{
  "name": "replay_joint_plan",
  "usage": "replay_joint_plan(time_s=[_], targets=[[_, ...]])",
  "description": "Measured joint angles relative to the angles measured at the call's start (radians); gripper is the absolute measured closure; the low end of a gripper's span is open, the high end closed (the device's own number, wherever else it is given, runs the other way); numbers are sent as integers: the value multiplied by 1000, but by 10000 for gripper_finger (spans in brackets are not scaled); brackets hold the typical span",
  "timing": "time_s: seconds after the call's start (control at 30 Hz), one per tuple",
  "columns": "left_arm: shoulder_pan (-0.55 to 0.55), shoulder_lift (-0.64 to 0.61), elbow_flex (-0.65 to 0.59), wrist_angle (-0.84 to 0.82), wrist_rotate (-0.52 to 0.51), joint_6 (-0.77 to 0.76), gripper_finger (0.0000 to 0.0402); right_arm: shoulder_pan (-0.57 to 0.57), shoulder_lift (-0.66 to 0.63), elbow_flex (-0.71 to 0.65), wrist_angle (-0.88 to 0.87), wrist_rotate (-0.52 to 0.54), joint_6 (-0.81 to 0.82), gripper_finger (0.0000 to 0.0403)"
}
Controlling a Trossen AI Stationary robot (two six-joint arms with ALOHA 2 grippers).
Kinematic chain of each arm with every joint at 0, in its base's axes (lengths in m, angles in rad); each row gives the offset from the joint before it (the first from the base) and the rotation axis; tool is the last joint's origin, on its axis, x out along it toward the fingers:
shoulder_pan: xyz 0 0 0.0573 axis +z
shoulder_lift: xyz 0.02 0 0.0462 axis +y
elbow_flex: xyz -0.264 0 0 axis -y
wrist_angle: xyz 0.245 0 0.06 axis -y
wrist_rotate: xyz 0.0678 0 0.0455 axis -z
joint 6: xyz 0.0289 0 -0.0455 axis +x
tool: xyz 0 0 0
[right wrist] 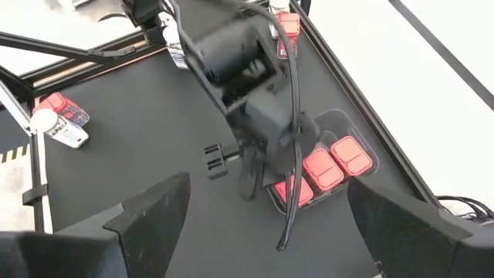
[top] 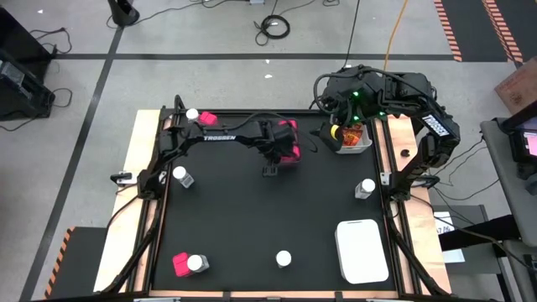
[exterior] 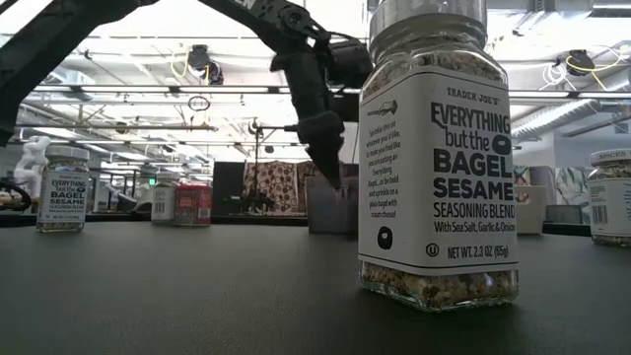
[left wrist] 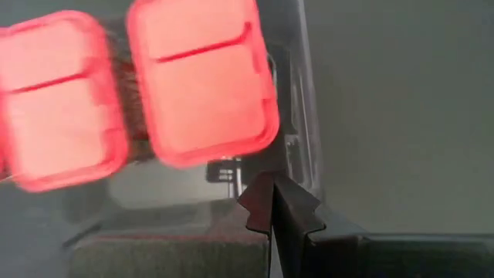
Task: Sort spices by type
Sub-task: Put the red seasoning can into the black transparent bin
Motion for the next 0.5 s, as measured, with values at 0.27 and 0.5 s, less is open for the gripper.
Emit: replay_joint_plan(time_s=[0.27,0.5], targets=[[40,-156,1,-59,-12,-5,398,0,0,0,0,0,1,57],[147,-313,1,-159,-23,-3,398,0,0,0,-1,0,0,57]])
